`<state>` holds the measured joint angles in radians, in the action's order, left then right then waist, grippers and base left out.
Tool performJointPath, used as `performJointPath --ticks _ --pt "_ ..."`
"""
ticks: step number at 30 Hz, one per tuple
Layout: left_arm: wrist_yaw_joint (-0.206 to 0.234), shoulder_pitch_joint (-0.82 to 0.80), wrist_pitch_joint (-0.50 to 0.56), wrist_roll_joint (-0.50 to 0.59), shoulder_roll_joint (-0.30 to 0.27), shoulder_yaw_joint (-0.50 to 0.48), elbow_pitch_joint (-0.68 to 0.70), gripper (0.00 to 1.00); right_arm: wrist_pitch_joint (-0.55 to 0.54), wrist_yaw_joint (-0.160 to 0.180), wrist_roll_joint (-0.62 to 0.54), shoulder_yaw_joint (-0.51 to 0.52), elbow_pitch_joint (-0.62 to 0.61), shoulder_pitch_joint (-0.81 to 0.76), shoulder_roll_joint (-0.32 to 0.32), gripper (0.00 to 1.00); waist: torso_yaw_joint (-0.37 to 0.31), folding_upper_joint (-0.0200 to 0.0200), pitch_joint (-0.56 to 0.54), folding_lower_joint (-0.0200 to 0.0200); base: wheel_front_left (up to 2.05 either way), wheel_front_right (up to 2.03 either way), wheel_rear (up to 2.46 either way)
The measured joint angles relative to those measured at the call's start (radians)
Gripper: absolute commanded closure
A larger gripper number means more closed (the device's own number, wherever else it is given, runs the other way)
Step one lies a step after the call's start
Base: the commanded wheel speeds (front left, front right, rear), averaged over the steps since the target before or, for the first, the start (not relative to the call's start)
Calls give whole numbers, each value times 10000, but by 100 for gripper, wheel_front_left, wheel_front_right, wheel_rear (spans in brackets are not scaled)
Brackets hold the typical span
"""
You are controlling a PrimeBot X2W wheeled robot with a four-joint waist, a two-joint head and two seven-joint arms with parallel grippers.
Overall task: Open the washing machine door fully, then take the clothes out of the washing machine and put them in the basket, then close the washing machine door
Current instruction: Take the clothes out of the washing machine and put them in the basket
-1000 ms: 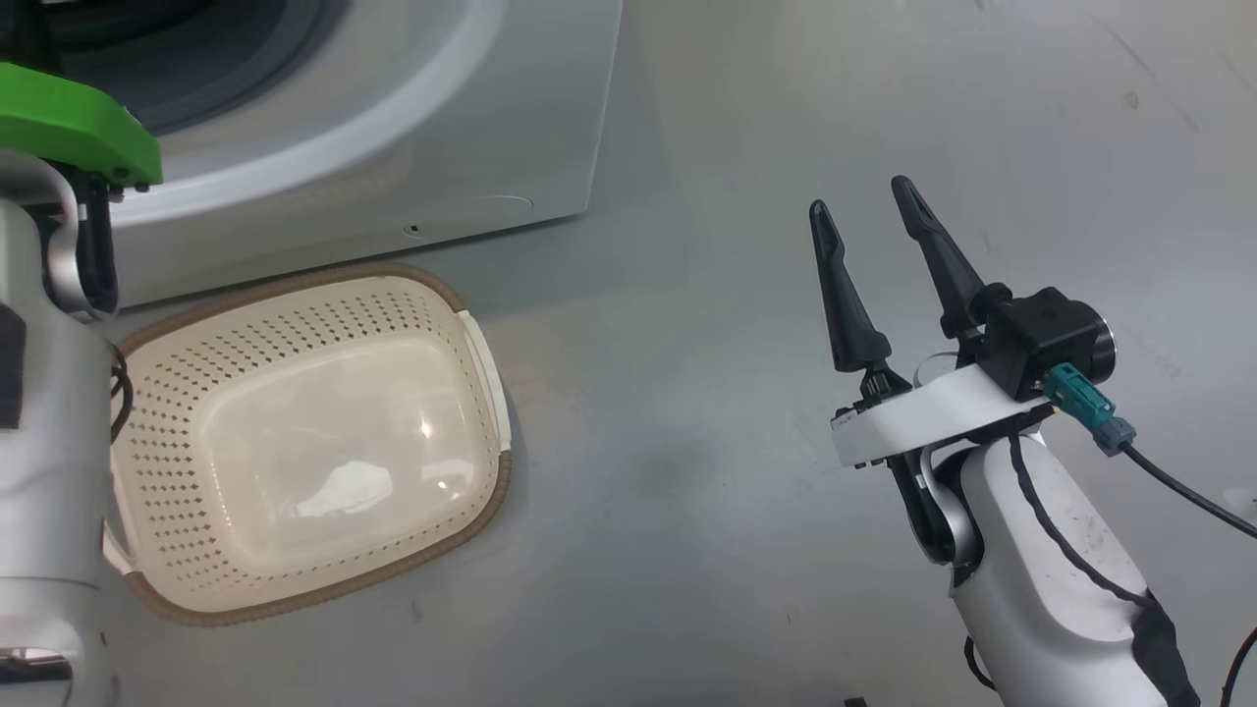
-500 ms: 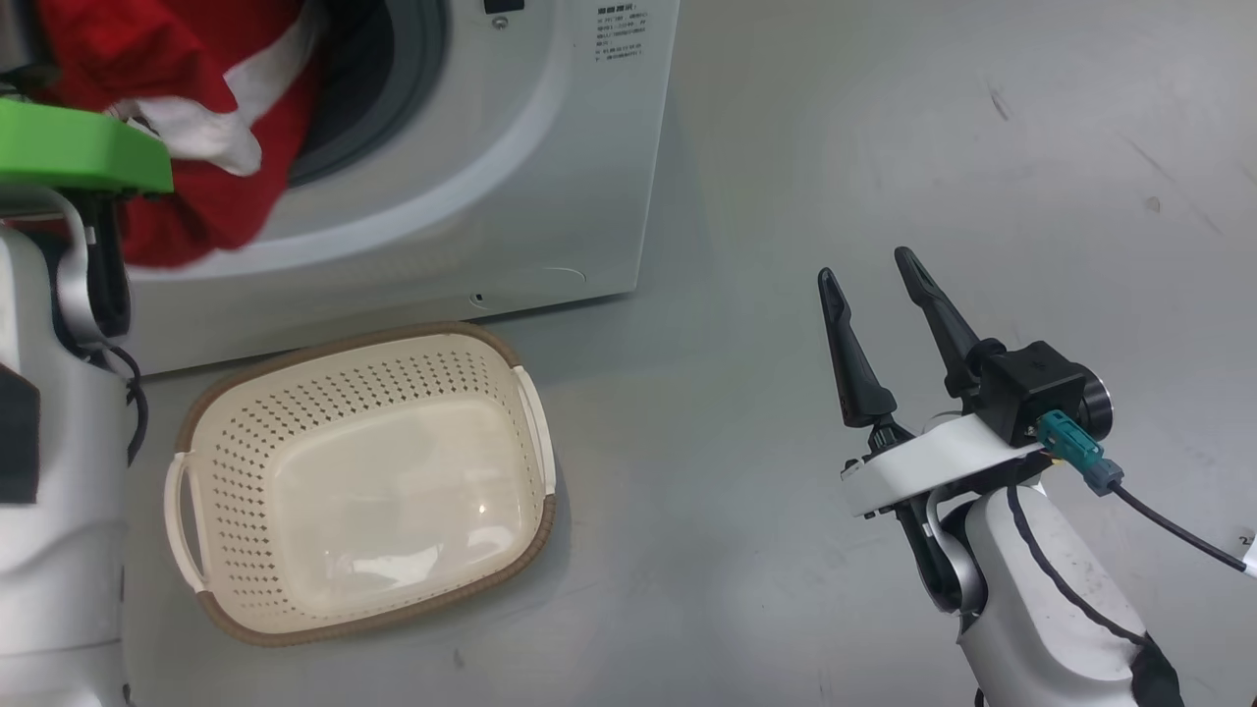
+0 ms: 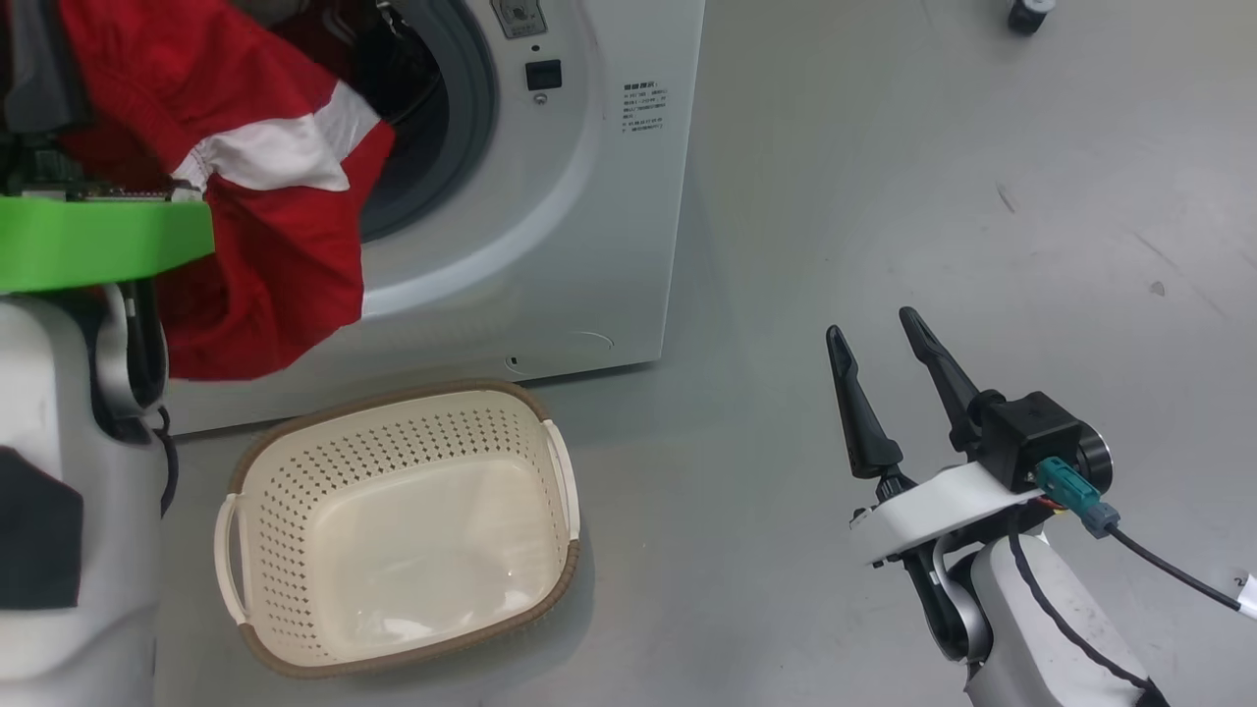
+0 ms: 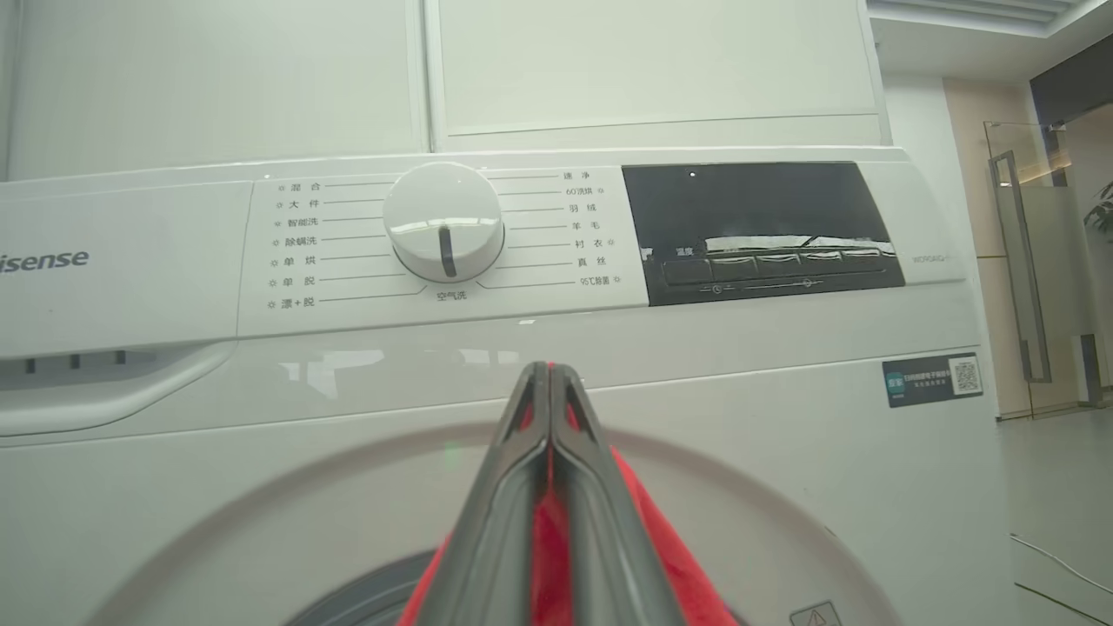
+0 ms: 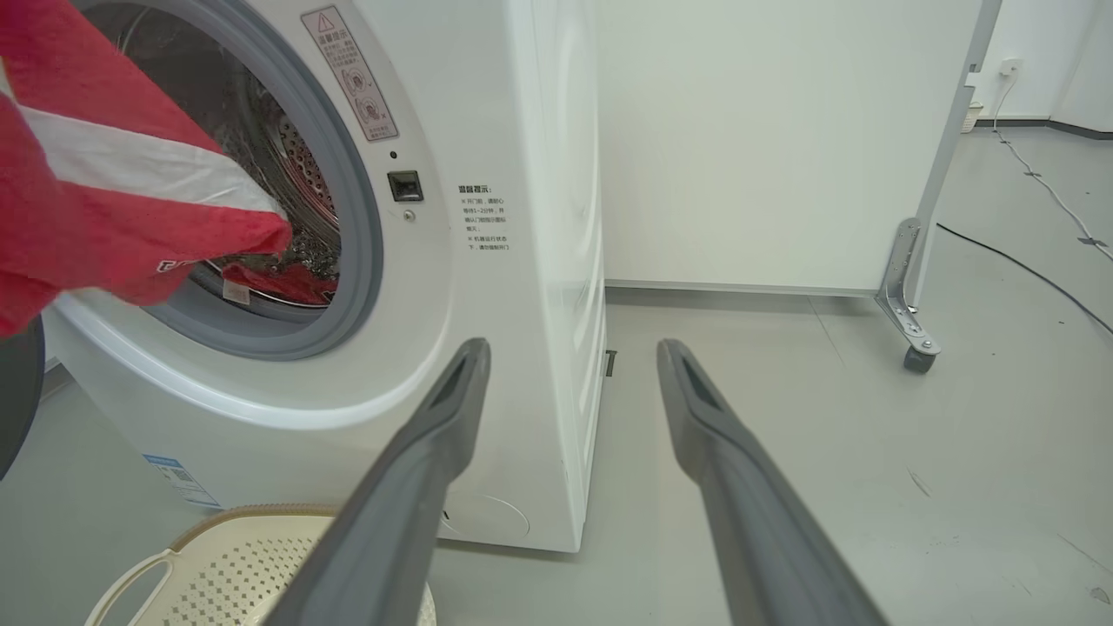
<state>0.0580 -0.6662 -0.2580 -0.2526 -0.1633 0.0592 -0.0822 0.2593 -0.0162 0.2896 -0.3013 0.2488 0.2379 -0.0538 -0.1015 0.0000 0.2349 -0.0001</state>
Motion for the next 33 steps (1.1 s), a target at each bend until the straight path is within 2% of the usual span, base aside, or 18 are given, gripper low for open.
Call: performJointPath --ticks 7,16,25,33 --pt "167 1132 0 69 138 -23 928 100 0 -2 -2 -10 -40 -181 2 0 107 0 -289 0 0 0 0" --pt "261 3173 117 -2 546 219 836 100 0 -35 -10 -12 -148 -206 2 0 124 0 -333 0 0 0 0" --pt "144 4546 639 -84 809 1177 -105 100 0 -81 -98 -8 -380 -201 2 0 121 0 -84 0 0 0 0" --pt "65 4722 721 -326 838 1246 -1294 100 -2 -134 -100 -215 -612 65 0 0 -20 0 471 0 0 0 0"
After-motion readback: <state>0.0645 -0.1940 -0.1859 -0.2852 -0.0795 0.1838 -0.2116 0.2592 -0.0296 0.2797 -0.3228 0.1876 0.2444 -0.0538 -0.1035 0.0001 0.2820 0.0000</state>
